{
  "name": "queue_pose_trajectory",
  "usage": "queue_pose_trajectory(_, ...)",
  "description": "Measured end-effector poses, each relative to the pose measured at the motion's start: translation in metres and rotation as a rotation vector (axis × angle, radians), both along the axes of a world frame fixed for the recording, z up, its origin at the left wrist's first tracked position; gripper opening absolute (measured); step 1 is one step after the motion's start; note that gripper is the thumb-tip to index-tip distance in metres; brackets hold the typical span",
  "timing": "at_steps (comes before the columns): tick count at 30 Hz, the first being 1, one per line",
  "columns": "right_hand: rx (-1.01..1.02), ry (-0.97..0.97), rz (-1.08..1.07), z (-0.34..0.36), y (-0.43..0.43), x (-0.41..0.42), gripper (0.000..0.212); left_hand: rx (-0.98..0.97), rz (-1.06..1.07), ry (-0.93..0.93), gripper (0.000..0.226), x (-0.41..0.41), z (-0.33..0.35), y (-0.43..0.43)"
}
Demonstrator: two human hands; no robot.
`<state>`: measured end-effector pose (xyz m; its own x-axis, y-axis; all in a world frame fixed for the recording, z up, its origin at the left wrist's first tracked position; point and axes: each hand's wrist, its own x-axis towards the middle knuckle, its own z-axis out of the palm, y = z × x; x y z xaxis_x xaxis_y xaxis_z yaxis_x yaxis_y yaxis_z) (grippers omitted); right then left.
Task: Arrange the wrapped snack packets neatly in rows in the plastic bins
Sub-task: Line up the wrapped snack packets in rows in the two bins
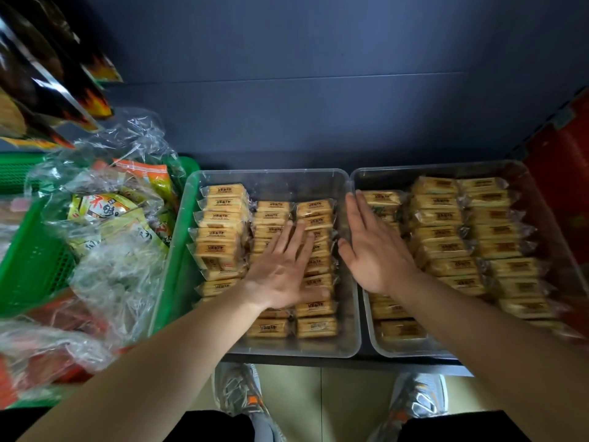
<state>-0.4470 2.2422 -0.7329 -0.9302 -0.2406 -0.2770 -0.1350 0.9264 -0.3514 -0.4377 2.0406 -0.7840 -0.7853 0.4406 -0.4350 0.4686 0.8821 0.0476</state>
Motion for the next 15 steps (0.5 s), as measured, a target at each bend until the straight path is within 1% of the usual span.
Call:
queue_pose_trajectory(4, 0.008, 0.008, 0.002, 0.000, -0.001, 0.000, 0.080, -0.065, 0.004, 0.032, 0.122, 0.002, -0.013, 0.008)
queue_pose_trajectory(9, 0.008, 0.006, -0.010, -0.001, -0.003, -0.001, 0.080, -0.062, -0.011, 0.040, 0.118, -0.007, -0.016, 0.010)
queue_pose_trajectory(15, 0.010, 0.013, -0.015, -0.001, -0.004, 0.000, 0.080, -0.049, -0.053, -0.006, 0.113, -0.009, -0.009, 0.012)
